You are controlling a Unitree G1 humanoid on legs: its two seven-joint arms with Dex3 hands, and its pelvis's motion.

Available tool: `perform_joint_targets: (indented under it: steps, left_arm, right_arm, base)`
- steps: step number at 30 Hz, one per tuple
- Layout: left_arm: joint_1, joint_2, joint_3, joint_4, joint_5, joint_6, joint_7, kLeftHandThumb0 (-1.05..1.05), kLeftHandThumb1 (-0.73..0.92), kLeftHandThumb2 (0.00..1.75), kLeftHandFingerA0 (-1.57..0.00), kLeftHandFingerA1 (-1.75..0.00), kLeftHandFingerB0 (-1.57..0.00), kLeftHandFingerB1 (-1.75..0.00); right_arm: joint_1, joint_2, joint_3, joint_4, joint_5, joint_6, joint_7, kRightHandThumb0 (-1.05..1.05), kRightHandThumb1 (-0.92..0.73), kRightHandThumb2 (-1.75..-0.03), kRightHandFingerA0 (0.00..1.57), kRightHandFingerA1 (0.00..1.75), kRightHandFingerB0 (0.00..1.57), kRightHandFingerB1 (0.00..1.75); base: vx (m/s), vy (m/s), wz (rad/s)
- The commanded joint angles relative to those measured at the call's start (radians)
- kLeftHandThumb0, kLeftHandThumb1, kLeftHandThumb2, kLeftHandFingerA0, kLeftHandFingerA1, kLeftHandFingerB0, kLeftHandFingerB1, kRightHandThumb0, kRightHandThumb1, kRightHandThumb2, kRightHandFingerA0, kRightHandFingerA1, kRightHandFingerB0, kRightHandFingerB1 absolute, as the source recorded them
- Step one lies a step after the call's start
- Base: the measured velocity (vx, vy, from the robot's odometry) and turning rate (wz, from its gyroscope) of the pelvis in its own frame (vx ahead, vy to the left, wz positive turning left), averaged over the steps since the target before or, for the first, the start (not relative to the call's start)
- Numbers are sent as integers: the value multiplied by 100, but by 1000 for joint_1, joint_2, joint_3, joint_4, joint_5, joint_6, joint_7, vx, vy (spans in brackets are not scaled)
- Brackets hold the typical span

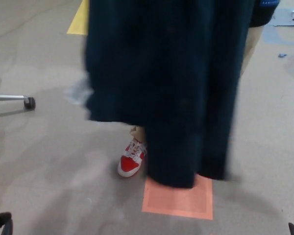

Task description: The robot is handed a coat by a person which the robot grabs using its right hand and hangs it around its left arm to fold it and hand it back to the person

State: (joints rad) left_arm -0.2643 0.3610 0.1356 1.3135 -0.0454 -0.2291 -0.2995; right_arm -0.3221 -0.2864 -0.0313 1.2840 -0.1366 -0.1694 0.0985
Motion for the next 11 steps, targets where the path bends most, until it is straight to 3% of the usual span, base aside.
perform_joint_targets:
  steps: [1,2,3,5,8,9,11]
  left_arm:
    - [37,28,-13,10,39,27,35,-78,80,108,-8,-31,-8,-33]
    - [45,30,-20,9,47,15,33,-78,80,108,-8,-31,-8,-33]
    - [51,32,-29,8,55,7,36,-69,92,74,-8,-26,-8,-26]
    - [59,27,-20,5,42,10,32,-69,92,72,-11,-27,-11,-28]
    - [52,18,-8,3,33,9,24,-66,92,73,-8,-25,-8,-26]
    - [62,18,-9,0,35,1,22,-68,76,108,-4,-33,-4,-36]
    - [64,17,-3,-1,29,4,11,-76,79,107,-7,-29,-7,-32]
  right_arm:
    - [27,-15,0,6,-2,6,-4,-68,-67,-99,3,37,4,32]
    - [33,-14,-2,5,1,4,-2,-68,-67,-99,3,37,4,32]
    - [39,-15,-1,4,0,3,0,-68,-68,-99,3,36,4,32]
    - [48,-14,-11,6,12,5,9,-66,-66,-98,1,36,6,33]
    - [41,-11,-30,9,27,12,20,-68,-66,-97,1,41,4,34]
    - [47,-9,-31,8,25,14,22,-68,-66,-96,4,41,2,34]
    - [51,-9,-31,7,23,12,26,-66,-66,-97,1,40,4,33]
  base:
    - [0,0,0]
    - [0,0,0]
    - [0,0,0]
    - [0,0,0]
    - [0,0,0]
    - [0,0,0]
    - [0,0,0]
